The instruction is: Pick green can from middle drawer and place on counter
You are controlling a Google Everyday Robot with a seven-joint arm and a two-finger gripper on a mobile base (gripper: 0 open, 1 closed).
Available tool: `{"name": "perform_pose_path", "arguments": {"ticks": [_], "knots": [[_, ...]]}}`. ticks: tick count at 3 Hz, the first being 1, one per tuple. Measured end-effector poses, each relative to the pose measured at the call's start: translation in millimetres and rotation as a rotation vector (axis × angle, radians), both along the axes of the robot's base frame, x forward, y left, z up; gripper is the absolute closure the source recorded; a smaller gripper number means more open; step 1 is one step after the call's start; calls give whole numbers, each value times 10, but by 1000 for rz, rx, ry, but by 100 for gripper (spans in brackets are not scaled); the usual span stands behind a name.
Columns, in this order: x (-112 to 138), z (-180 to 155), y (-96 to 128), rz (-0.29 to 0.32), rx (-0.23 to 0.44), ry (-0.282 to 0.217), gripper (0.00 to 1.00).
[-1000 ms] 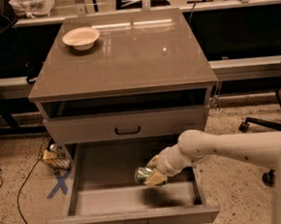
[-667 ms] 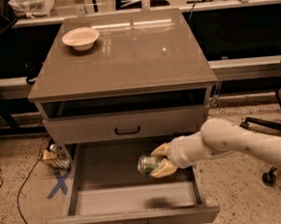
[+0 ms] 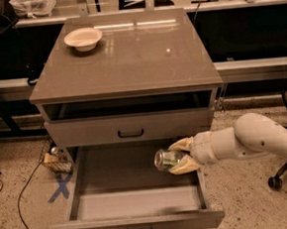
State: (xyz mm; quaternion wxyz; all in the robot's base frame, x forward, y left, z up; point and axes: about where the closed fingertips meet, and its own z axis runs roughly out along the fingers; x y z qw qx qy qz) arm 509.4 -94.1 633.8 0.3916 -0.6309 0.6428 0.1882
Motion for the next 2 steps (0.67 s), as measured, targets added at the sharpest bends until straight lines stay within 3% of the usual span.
{"name": "perform_pose_path", "arguments": {"ticks": [1, 2], "knots": [[13, 109, -48, 0, 2, -21, 100], [56, 921, -281, -20, 25, -140, 100]]}}
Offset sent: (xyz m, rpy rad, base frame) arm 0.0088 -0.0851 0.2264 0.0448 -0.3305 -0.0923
